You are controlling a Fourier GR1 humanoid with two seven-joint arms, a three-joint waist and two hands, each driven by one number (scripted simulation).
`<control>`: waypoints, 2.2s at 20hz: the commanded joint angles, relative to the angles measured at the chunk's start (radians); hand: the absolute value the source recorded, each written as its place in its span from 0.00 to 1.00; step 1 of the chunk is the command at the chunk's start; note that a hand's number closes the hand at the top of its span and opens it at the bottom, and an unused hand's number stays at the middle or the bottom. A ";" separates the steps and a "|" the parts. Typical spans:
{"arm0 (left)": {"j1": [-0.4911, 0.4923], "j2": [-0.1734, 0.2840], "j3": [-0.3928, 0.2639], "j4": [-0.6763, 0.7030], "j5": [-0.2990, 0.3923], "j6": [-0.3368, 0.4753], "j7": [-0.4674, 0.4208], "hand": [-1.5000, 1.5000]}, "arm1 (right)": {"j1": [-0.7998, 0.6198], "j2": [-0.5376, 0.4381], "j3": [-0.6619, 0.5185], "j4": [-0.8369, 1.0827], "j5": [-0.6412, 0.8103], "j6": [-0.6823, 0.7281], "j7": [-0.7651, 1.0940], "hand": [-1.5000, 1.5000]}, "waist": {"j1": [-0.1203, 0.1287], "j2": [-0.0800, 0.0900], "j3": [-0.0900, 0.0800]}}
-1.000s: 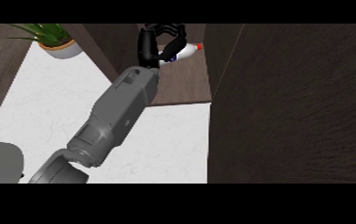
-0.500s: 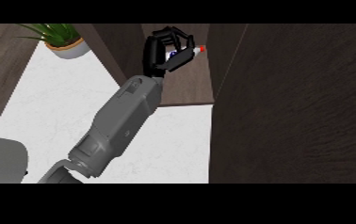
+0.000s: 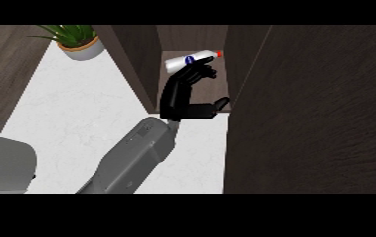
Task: Pick up the bottled water, place it into the cabinet and close the cabinet
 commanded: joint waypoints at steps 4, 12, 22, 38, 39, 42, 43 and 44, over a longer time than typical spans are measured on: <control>0.310 0.059 -0.132 -0.323 -0.032 0.041 0.028 0.00 | 0.057 0.006 0.042 -0.140 0.077 -0.046 0.037 0.00 | 0.038 -0.007 0.001; 0.638 0.295 -0.148 -0.646 -0.033 0.052 -0.010 0.00 | 0.087 -0.071 0.079 -0.153 0.132 -0.018 0.027 0.00 | 0.050 -0.004 0.000; 0.854 0.551 -0.085 -0.778 -0.007 -0.146 -0.133 0.00 | -0.117 -0.283 0.097 -0.184 0.271 0.118 0.056 1.00 | 0.071 -0.007 -0.006; 1.097 0.844 0.100 -0.863 0.096 -0.433 -0.268 0.00 | -0.428 -0.230 0.414 -0.135 0.200 0.064 0.418 1.00 | 0.116 0.023 -0.011; 1.126 0.846 0.094 -0.860 0.073 -0.446 -0.299 0.00 | -0.485 -0.210 0.398 -0.095 0.198 0.055 0.420 1.00 | 0.127 0.022 -0.008; 1.111 0.876 0.116 -0.872 0.097 -0.466 -0.276 0.00 | -0.602 -0.221 0.382 -0.072 0.167 0.081 0.445 1.00 | 0.152 0.031 -0.010; 1.141 0.866 0.103 -0.865 0.088 -0.477 -0.298 0.00 | -0.604 -0.230 0.390 -0.085 0.177 0.077 0.470 1.00 | 0.161 0.025 -0.014; 1.123 0.872 0.118 -0.866 0.090 -0.474 -0.296 0.00 | -0.638 -0.227 0.396 -0.051 0.169 0.081 0.489 1.00 | 0.160 0.029 -0.013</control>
